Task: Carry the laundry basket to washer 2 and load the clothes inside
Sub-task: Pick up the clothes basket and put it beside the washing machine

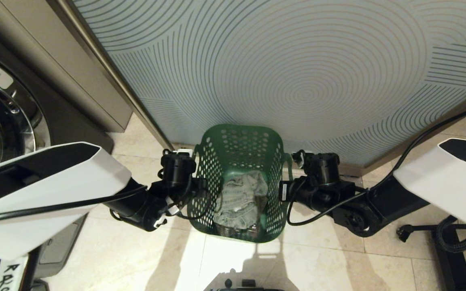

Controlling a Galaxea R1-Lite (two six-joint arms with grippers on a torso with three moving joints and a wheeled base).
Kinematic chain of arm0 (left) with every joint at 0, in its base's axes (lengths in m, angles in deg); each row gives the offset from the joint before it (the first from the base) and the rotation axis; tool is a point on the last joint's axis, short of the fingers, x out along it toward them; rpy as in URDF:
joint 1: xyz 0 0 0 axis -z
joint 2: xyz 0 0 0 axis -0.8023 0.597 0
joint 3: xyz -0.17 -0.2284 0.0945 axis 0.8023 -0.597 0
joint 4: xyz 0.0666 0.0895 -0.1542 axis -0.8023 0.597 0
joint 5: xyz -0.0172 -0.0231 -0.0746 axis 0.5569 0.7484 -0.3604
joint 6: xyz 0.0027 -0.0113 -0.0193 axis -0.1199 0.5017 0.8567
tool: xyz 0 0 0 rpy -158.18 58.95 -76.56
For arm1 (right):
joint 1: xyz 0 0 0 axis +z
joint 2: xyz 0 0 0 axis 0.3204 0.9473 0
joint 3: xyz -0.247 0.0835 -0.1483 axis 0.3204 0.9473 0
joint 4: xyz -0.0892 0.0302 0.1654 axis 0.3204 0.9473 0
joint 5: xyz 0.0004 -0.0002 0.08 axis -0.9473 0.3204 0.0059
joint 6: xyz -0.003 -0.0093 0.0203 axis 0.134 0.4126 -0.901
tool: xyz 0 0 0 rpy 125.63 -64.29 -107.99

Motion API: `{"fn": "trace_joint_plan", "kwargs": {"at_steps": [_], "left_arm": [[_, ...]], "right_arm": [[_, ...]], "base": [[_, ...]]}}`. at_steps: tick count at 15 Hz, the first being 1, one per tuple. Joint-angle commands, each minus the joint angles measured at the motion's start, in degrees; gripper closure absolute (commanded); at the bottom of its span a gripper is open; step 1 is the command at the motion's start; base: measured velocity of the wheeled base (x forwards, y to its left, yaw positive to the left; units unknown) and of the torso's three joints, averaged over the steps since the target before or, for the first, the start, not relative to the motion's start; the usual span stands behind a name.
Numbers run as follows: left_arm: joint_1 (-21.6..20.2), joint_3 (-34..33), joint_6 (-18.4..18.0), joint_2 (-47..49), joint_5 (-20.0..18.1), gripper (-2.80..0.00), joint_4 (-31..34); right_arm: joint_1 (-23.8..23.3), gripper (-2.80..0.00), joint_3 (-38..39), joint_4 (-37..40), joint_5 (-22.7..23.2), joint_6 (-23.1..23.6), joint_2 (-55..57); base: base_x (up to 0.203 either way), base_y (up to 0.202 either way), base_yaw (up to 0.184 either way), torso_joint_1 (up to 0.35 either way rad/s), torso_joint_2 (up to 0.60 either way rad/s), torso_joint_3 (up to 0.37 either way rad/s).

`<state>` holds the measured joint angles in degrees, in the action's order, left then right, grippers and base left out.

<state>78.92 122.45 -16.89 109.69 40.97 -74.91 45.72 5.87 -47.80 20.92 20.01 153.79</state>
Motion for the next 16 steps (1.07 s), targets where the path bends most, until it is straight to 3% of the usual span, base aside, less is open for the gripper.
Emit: {"fn": "trace_joint_plan", "kwargs": {"at_steps": [1, 16], "left_arm": [[0.03, -1.12, 0.96, -1.77, 0.09, 0.00, -0.23], [0.19, -5.95, 4.09, -9.06, -0.06, 0.00, -0.23]], "right_arm": [[0.74, 0.00, 0.69, -0.90, 0.04, -0.03, -2.34], [6.89, 0.00, 4.31, -1.45, 0.04, 2.77, -11.58]], "base": [[0.000, 0.000, 0.000, 0.000, 0.00, 0.000], [0.000, 0.000, 0.000, 0.000, 0.00, 0.000]]}}
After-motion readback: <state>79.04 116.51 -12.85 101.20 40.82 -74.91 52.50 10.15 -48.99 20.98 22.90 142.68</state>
